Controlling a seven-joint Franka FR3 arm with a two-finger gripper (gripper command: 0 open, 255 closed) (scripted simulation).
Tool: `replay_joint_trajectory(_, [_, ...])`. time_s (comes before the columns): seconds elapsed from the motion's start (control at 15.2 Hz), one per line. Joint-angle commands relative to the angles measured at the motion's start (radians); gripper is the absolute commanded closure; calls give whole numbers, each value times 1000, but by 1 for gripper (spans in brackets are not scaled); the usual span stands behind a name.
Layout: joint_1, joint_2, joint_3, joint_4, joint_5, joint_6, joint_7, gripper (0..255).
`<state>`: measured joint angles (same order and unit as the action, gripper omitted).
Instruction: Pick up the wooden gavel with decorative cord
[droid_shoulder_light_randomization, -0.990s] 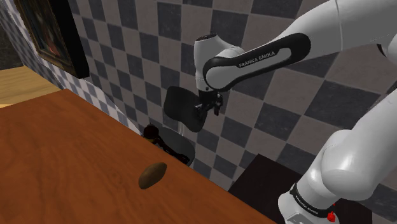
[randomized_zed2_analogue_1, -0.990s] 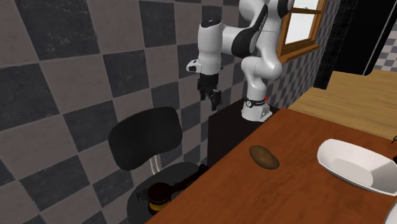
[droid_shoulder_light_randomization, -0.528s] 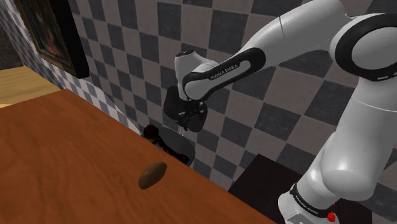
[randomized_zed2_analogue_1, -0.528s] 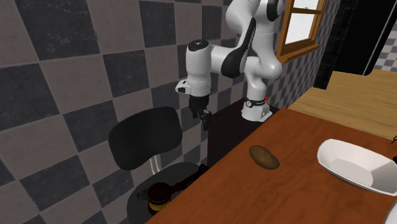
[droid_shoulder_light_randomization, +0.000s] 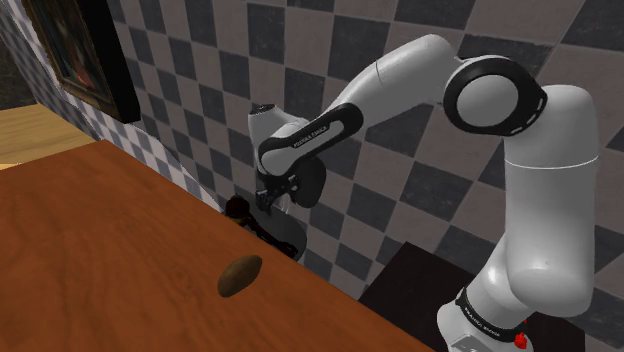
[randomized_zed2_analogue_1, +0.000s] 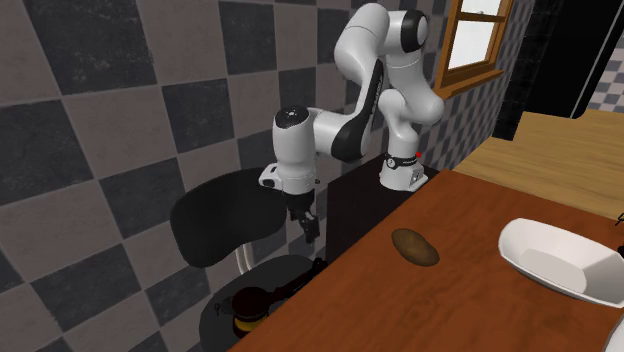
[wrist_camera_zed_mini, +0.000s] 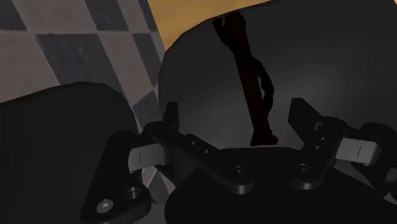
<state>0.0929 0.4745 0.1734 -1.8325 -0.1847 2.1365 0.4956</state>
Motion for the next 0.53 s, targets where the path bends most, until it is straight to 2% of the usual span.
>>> replay_joint_trajectory(0.0, [13, 93, -6, 94, -10, -5, 9, 0])
replay_joint_trajectory(0.46, [62, 404, -23, 458, -21, -70, 22, 0])
